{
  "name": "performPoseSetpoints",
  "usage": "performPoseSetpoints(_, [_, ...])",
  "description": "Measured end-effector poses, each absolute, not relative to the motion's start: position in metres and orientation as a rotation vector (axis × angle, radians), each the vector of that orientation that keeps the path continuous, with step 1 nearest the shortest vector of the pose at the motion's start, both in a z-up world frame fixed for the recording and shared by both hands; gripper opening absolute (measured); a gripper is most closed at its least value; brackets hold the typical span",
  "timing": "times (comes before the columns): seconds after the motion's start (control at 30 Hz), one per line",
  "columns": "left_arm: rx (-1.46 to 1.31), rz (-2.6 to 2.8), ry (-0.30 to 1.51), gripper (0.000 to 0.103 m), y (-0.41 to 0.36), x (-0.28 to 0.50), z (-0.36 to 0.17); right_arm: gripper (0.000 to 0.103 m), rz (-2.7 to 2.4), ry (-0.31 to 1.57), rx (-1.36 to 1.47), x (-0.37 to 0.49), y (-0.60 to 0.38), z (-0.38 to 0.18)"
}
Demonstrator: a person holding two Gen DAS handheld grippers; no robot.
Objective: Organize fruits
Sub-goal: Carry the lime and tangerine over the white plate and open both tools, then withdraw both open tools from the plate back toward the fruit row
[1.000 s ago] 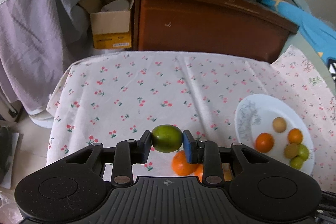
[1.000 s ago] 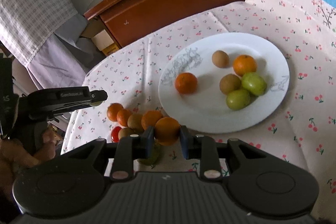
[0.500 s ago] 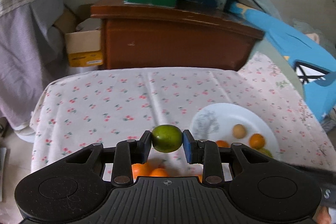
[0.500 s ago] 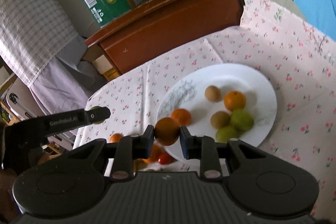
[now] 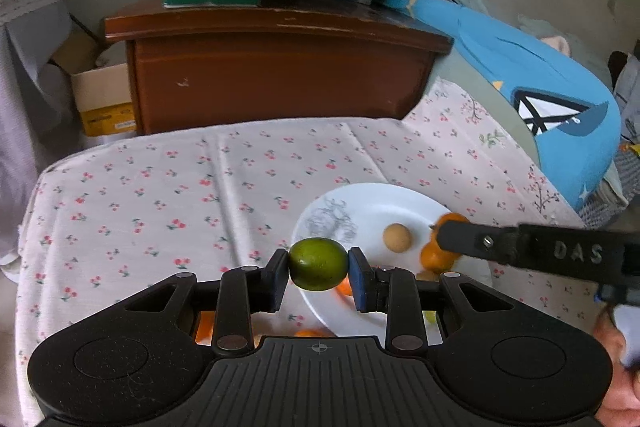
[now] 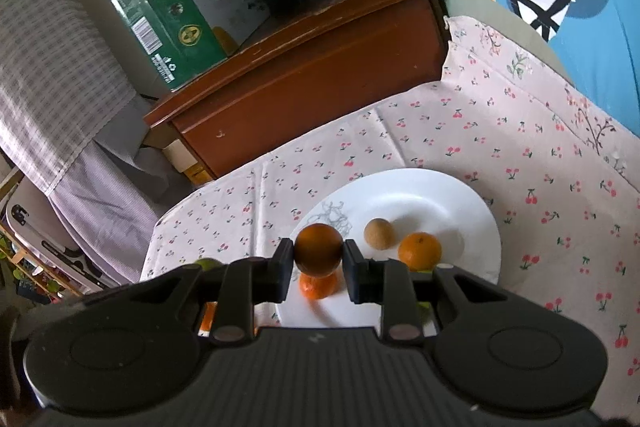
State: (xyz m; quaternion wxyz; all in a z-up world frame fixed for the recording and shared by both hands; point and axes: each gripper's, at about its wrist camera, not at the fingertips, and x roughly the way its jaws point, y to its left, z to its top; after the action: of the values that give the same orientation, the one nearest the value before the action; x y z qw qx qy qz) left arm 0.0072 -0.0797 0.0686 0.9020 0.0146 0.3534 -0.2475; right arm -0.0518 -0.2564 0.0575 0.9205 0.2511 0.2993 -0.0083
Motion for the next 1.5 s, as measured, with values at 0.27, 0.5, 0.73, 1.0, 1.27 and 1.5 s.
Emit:
performPoseSetpoints(0.27, [0.041, -0.543, 0.764, 0.029, -0.097, 0.008, 0.055, 0.026, -0.039, 0.656, 0.556, -0.037, -0.271, 0.046])
performPoseSetpoints(0.5, [0.046, -0.573, 0.801, 0.029, -0.105, 0.009, 0.043, 0.026, -0.043, 0.699, 0.576, -0.025, -0.275, 0.033])
performPoseSetpoints(0.73, [0.032, -0.589, 0.812, 0.031, -0.109, 0.011, 0.037, 0.028, -0.052, 0.719, 0.584, -0.016, -0.277, 0.026])
performPoseSetpoints(1.0, [0.023, -0.570, 0.763, 0.076, -0.102, 0.008, 0.051, 0.031, -0.067, 0.682, 0.596, -0.019, -0.281, 0.033])
performPoseSetpoints(1.27, [0.000, -0.523, 0.779, 0.086, -0.088, 0.014, 0.062, 0.035, -0.071, 0.656, 0.605, -0.023, -0.284, 0.041])
performPoseSetpoints(1.5, [-0.045, -0.460, 0.725, 0.087, -0.060, 0.012, 0.085, 0.037, -0.066, 0.647, 0.578, -0.032, -0.277, 0.047])
